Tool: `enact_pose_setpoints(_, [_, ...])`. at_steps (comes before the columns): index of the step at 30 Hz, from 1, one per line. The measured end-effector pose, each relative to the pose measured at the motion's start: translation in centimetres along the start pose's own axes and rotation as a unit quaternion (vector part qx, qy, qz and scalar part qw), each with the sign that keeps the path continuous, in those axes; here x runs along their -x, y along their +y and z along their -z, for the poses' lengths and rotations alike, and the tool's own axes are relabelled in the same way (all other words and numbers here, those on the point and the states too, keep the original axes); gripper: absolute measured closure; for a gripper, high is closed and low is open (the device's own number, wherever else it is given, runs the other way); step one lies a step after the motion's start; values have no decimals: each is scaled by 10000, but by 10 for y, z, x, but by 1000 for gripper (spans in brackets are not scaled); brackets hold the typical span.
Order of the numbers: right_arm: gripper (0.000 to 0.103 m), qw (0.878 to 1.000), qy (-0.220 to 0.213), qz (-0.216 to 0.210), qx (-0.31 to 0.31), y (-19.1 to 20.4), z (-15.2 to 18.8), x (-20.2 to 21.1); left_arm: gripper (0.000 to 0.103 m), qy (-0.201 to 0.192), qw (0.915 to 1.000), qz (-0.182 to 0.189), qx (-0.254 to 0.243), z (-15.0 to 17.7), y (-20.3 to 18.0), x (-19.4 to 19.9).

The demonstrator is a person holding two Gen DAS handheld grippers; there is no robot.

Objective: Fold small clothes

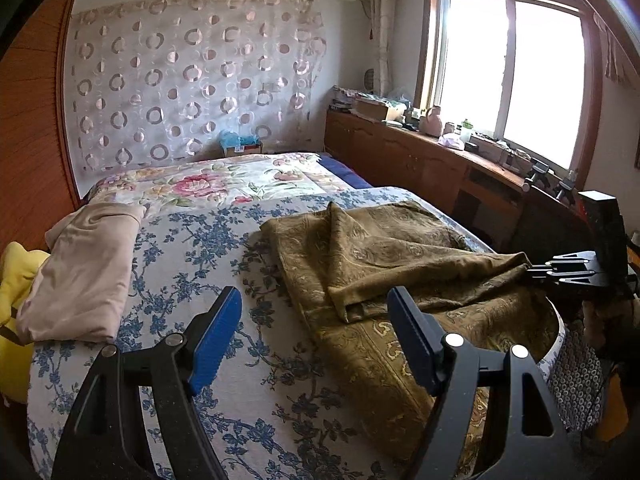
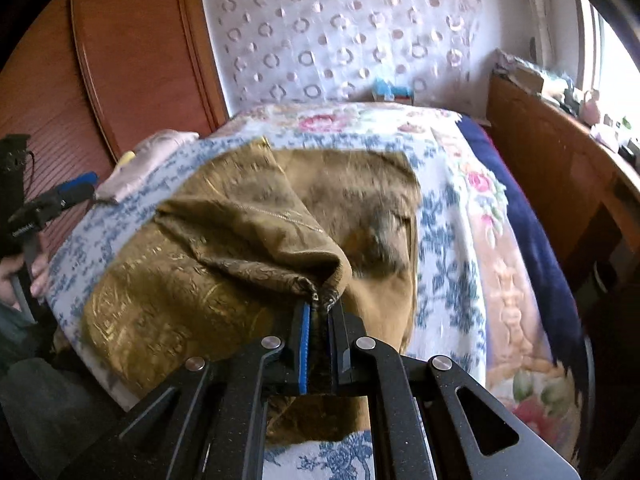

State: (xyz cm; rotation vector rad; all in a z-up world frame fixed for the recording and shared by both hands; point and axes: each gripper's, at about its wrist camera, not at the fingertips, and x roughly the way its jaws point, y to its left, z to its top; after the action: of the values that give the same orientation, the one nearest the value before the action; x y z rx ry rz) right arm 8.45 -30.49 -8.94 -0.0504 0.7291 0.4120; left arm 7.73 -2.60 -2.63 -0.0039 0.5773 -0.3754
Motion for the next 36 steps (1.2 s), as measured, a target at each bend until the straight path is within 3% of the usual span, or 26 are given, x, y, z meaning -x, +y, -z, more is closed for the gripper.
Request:
enact_pose_setpoints(4, [85,9999,-19,76,120,7,-4,9,27,-2,10000,-7,19,1,1,0])
enact_pose_setpoints(6, [75,9997,-85,116,206,9,-10,17,27,-7,10000,-13,7,1,1,0])
enact_pose_setpoints(8, [54,9991,-193,207,301,16,-18,22,27,-11,10000,-13,9,2,-2,2])
enact_pose_setpoints(15, [46,9982,-338,143,483,34,-35,7,27,24,10000,-19,31,3,0,2])
enact_pose_setpoints(22, [45,9980,-61,-202,592,61,-55,-57,27,99,9999,-70,93,9,3,0])
enact_pose_setpoints(36, [44,9875,387,-602,1402,107,-82,-117,27,124,9997,-113,182,16,9,0])
